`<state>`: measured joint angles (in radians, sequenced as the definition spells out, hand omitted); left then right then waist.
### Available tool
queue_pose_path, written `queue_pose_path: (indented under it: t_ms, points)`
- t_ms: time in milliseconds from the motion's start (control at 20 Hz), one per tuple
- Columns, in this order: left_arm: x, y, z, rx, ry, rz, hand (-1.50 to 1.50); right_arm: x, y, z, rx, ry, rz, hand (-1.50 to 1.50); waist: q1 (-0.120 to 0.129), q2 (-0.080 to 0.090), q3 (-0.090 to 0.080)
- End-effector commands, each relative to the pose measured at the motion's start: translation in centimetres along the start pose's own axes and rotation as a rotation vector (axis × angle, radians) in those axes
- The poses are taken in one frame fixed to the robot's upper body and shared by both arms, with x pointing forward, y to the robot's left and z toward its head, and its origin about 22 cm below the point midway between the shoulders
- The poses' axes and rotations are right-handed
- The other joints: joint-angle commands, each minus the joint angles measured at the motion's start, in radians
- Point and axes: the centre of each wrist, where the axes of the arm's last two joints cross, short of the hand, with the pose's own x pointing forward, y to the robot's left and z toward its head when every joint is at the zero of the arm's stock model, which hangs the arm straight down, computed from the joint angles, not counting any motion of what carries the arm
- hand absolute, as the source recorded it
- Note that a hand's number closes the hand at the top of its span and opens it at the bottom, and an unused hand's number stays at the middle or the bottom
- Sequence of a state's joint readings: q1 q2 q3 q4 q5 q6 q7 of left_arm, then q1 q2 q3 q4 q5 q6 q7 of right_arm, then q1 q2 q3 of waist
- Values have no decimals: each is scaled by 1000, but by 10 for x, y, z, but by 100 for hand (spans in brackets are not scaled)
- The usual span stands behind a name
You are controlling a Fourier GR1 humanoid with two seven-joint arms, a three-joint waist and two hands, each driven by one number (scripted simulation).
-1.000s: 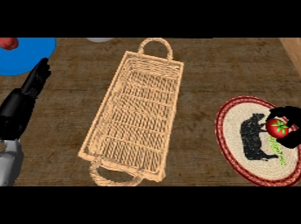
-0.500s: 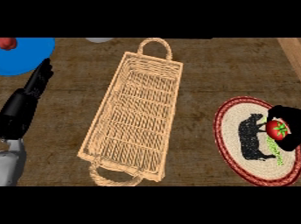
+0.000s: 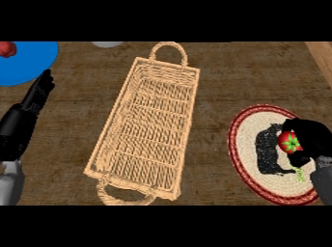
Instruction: Pick the tomato from the placemat and place it in the basket
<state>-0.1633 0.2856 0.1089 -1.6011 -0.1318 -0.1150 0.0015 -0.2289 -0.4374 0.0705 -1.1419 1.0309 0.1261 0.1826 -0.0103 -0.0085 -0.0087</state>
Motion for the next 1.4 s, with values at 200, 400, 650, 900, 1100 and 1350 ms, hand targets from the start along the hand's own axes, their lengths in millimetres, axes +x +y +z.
queue_pose_path:
  t_ms: [200, 400, 650, 900, 1100, 1350]
  points:
    - [-1, 1, -6, 14, 6, 13, 0, 33, -69, 33, -422, -88, -279, 150, -23, -2, 8]
    - [-1, 0, -2, 23, 11, -4, 0, 51, -108, 53, -557, -293, -554, 150, -24, -8, 9]
    - [-6, -1, 1, 10, 9, -4, 0, 81, -157, 107, -608, -451, -675, 150, -12, -4, 7]
    - [-16, -10, -7, 3, -8, -8, 0, 113, -213, 142, -588, -548, -674, 150, 4, 4, 6]
    - [5, 1, -13, -18, 8, -2, 0, 153, -262, 172, -544, -578, -702, 150, 20, 2, 6]
    - [1, -13, -7, -12, -4, 2, 0, 202, -282, 183, -434, -581, -661, 150, 20, 5, 7]
